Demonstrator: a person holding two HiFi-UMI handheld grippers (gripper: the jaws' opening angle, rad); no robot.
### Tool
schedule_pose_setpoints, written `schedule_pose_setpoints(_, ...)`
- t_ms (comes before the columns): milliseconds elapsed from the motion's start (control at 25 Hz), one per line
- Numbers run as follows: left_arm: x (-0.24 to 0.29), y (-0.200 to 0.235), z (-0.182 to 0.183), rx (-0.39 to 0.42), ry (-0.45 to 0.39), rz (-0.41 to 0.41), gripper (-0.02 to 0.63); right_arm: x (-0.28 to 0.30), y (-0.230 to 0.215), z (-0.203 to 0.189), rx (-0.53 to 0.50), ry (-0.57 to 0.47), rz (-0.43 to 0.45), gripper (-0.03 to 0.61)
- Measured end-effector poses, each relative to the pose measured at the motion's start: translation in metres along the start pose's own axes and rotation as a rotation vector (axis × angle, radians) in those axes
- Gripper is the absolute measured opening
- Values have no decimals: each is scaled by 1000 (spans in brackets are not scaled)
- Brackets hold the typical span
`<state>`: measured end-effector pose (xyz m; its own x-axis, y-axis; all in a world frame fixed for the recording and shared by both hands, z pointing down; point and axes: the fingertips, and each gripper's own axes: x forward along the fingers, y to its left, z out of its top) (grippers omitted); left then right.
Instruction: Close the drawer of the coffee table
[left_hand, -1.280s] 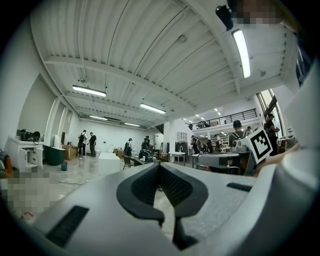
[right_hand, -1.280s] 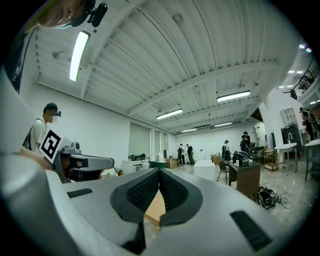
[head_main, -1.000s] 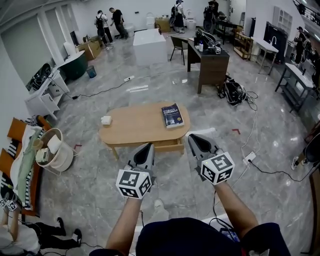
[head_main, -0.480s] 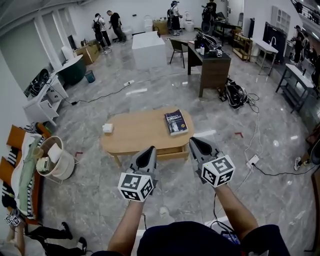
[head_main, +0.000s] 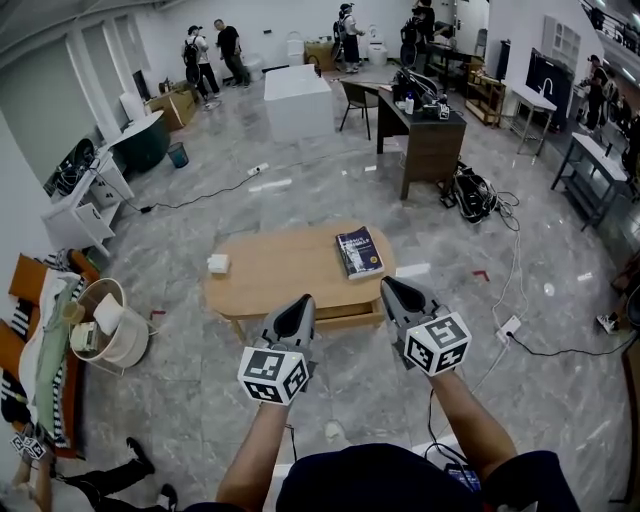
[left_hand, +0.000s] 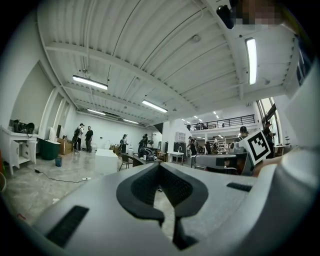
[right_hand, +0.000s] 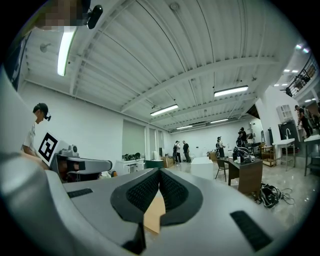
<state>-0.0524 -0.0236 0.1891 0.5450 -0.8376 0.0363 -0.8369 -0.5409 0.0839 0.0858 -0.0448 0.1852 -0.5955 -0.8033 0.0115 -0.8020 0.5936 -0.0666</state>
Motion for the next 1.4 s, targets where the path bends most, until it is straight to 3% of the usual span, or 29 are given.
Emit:
schedule_pose_setpoints(1000,26,97,5,-15,-37,-16,0,95,10,-3,-39,16,-9,18)
schedule_pose_setpoints(1400,36,109,-9,-49,-30,-33,0,106,11,-16,-41,42,-23,18)
